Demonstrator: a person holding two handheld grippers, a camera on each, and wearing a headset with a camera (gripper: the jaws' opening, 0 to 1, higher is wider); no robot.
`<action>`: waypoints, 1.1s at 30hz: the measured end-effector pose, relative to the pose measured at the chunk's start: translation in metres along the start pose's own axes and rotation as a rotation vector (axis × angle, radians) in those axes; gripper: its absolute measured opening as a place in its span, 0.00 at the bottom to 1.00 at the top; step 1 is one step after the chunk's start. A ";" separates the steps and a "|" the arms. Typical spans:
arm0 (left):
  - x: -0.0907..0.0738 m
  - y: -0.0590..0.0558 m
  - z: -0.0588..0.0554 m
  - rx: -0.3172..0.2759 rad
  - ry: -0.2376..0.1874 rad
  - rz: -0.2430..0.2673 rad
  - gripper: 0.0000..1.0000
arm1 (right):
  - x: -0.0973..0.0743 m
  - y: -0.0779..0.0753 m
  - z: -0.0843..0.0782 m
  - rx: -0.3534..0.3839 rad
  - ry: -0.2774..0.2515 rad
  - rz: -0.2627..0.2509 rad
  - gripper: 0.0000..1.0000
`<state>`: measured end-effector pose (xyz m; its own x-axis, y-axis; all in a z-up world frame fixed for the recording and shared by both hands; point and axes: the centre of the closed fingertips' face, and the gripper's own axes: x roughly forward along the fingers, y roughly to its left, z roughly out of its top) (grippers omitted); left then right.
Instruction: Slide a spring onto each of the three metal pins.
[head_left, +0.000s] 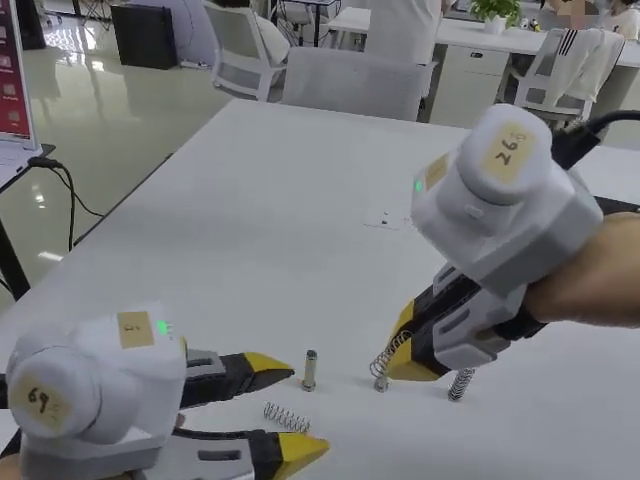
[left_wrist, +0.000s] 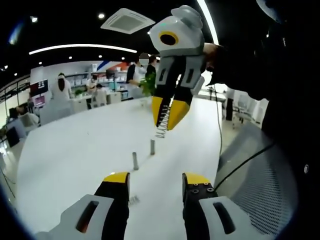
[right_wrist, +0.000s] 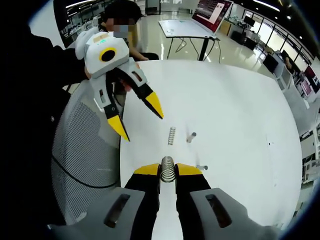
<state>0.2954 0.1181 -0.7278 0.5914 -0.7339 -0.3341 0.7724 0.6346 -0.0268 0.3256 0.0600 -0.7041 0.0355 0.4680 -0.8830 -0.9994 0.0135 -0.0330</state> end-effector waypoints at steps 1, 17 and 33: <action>-0.003 0.002 -0.001 -0.008 -0.002 0.014 0.37 | 0.000 -0.002 0.000 0.008 -0.001 -0.002 0.08; -0.015 0.003 -0.005 -0.052 -0.054 0.057 0.51 | 0.024 -0.056 -0.024 0.045 0.097 -0.081 0.08; -0.003 -0.014 -0.016 0.018 0.027 0.013 0.59 | 0.065 -0.082 -0.047 0.058 0.202 -0.052 0.08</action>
<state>0.2794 0.1156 -0.7412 0.5949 -0.7187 -0.3600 0.7689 0.6394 -0.0058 0.4098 0.0472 -0.7807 0.0814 0.2790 -0.9568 -0.9944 0.0870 -0.0592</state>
